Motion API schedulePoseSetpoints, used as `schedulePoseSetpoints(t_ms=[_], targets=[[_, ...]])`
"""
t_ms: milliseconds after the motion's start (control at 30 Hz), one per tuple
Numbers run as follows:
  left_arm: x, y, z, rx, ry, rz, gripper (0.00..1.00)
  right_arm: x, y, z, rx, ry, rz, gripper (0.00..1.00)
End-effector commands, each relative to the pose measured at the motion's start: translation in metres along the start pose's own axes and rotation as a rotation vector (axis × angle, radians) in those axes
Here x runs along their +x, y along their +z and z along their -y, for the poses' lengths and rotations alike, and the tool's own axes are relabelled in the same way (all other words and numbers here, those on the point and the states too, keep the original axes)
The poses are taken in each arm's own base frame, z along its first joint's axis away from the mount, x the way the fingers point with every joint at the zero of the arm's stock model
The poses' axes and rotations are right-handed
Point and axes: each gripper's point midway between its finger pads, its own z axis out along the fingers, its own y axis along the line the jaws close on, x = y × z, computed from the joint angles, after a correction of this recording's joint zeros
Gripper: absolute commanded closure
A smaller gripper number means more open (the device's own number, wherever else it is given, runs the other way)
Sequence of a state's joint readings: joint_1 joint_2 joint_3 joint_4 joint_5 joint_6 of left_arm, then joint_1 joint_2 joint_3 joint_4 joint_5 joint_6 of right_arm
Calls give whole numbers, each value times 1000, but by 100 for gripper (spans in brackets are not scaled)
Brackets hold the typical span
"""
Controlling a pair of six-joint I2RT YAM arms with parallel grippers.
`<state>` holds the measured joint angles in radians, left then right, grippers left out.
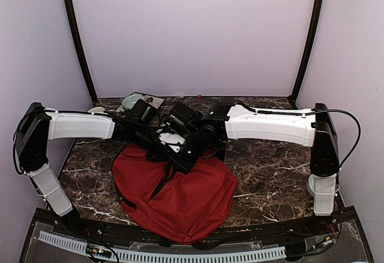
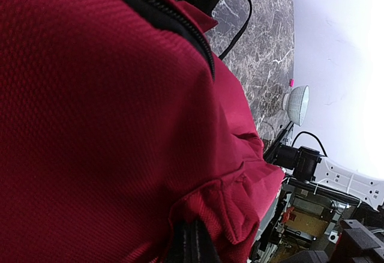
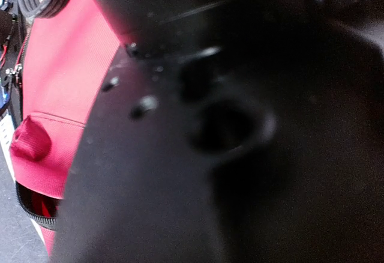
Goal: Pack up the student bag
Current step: Zip the lower front pocket of the student bag, then grab the student bag from the lower front pocket.
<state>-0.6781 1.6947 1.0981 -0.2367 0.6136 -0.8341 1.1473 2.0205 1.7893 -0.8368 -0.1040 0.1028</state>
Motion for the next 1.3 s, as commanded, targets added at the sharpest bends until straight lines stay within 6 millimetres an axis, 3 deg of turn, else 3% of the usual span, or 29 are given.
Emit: schedulePoseSetpoints(t_ms=[0, 100, 200, 300, 433, 600, 767, 867, 933, 1067, 1267], targets=[[-35, -11, 22, 11, 80, 147, 100, -16, -23, -56, -107, -96, 78, 100], [-34, -20, 32, 37, 111, 165, 100, -4, -22, -45, -88, -66, 27, 100], [-29, -28, 38, 58, 135, 171, 97, 1, -28, -55, -181, -29, 10, 93], [-23, -34, 41, 69, 149, 167, 87, -8, -46, -62, -272, 24, 50, 81], [-19, -47, 45, 20, 181, 191, 76, -24, -80, -56, -356, 100, 142, 70], [-12, -67, 38, -90, 187, 227, 66, -15, -104, -21, -300, 182, 176, 67], [7, -86, 40, -255, 240, 247, 63, 11, -116, 35, -143, 305, 243, 68], [27, -87, 51, -310, 290, 229, 65, 26, -124, 66, -51, 383, 300, 69], [41, -85, 61, -314, 322, 219, 68, 32, -124, 76, -18, 412, 318, 71], [69, -73, 74, -319, 373, 168, 71, 31, -121, 78, -18, 439, 352, 73], [85, -51, 57, -425, 372, 102, 71, 33, -110, 82, -15, 473, 339, 74]])
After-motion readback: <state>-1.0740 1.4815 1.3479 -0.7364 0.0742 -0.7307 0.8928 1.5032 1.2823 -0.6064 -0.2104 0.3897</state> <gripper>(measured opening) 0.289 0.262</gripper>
